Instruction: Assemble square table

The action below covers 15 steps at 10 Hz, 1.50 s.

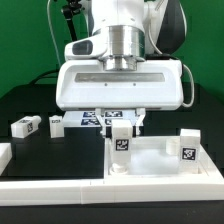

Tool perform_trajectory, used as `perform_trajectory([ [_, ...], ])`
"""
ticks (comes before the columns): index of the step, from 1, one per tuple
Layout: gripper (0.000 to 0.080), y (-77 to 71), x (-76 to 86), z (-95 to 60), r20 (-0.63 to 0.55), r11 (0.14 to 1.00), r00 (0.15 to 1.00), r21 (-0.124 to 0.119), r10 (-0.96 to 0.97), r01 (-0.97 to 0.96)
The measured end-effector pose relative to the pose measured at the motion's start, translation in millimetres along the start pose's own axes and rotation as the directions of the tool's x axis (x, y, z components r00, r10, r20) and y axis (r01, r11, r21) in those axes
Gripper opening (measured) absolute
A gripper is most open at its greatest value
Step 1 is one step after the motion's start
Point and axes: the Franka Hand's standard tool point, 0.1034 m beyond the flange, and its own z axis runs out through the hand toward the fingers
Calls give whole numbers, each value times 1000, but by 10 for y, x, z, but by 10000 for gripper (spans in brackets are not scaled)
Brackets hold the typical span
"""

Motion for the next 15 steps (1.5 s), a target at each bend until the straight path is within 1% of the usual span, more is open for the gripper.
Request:
perform_trajectory([
  [3,290,-3,-40,66,-21,1000,1000,-5,-3,3],
  [5,290,-3,-10,86,-91,1000,996,-15,-8,7],
  [8,290,-7,-32,96,-75,1000,997,-13,-11,10],
  [9,381,-7,-38,99,-72,1000,997,-13,-13,12],
  [10,521,-7,-39,100,-72,1000,997,-13,-15,14],
  [11,609,-7,-40,100,-72,1000,997,-13,-17,16],
  [12,609,-7,-41,101,-72,1000,997,-13,-18,17],
  [13,642,-7,-41,101,-72,1000,997,-13,-19,18],
  [15,648,-7,-42,102,-71,1000,997,-13,-20,19],
])
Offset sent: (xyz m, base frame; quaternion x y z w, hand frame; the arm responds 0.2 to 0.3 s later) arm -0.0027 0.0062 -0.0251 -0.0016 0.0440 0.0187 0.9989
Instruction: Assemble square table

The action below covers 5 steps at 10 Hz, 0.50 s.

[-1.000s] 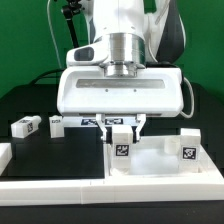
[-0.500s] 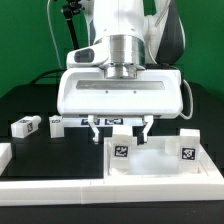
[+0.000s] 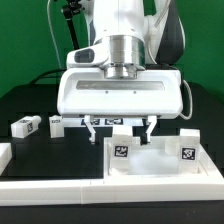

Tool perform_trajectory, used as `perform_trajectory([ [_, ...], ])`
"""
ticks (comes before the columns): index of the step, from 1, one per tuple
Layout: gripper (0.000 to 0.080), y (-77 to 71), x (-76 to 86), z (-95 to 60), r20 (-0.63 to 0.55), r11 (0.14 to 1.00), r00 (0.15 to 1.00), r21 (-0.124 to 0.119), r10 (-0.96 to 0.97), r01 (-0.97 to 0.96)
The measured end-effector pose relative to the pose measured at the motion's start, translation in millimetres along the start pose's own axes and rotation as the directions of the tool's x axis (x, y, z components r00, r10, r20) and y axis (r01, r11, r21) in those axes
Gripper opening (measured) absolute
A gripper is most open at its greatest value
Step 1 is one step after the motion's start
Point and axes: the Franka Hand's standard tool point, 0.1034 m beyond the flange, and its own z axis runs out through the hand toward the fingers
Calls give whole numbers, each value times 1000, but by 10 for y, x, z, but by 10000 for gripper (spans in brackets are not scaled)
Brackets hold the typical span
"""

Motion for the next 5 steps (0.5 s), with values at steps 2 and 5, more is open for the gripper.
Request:
perform_trajectory([
  [2,649,1,-3,2,5,1000,1000,1,0,0],
  [5,649,119,185,-61,119,1000,993,16,20,-22],
])
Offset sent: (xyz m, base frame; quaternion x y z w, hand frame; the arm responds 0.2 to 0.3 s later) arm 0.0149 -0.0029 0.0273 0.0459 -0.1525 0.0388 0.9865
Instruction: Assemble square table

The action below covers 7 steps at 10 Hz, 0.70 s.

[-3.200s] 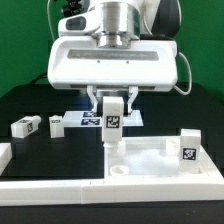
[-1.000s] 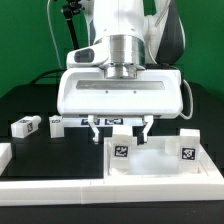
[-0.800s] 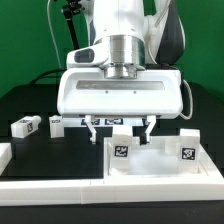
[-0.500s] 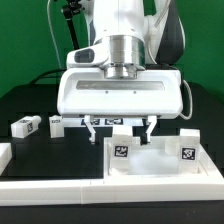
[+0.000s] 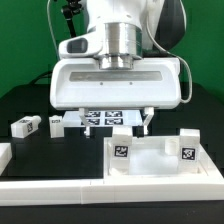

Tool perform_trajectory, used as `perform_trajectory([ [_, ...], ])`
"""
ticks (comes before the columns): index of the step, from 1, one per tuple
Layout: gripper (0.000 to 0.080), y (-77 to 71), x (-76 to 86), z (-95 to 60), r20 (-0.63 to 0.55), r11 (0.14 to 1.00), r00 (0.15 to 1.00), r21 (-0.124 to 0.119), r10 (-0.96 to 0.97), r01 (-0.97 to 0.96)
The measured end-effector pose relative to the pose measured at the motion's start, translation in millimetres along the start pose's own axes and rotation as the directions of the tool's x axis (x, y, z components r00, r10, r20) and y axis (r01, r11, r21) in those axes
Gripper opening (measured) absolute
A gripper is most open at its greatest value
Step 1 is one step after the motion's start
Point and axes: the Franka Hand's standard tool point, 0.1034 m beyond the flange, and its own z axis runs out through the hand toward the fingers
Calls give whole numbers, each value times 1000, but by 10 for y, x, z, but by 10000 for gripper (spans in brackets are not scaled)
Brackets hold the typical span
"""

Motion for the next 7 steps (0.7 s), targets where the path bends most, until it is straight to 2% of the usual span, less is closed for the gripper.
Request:
perform_trajectory([
  [1,649,19,-29,49,44,1000,999,4,5,-5],
  [2,649,-13,-48,65,160,1000,987,25,7,-11],
  [3,649,-28,21,52,224,999,974,36,10,-18],
  [5,649,-138,11,67,405,997,914,58,18,-45],
  [7,649,-148,51,107,423,997,906,59,20,-50],
])
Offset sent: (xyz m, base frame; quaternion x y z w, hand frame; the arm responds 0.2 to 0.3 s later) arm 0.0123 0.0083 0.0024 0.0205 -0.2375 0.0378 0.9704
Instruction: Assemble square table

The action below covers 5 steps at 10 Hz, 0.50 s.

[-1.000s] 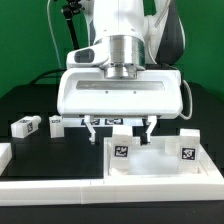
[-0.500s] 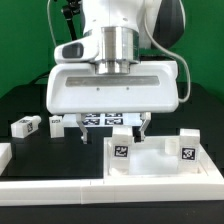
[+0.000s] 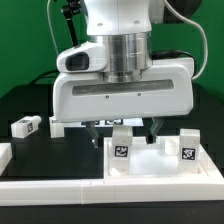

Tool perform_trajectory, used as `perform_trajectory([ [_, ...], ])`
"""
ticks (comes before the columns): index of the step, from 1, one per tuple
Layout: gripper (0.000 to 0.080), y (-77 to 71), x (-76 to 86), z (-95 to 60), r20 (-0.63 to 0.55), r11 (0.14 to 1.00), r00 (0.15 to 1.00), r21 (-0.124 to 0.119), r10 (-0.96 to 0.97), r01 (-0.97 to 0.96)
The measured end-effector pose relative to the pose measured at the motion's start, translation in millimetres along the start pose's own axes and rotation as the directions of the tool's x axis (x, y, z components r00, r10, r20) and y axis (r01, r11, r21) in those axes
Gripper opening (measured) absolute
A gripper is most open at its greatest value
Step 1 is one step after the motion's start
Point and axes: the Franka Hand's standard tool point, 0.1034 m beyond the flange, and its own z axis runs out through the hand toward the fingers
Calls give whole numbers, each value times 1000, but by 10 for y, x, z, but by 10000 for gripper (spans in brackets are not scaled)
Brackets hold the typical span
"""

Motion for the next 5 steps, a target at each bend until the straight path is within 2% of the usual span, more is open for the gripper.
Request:
perform_trajectory([
  [1,563,-2,-2,3,1,1000,1000,0,22,-22],
  [2,427,-2,-3,4,1,1000,1000,0,21,-21],
  [3,427,-6,-2,4,1,997,997,1,83,-83],
  [4,294,28,0,0,-1,980,980,-3,199,-199],
  [5,294,37,-1,0,-1,966,966,-4,259,-259],
])
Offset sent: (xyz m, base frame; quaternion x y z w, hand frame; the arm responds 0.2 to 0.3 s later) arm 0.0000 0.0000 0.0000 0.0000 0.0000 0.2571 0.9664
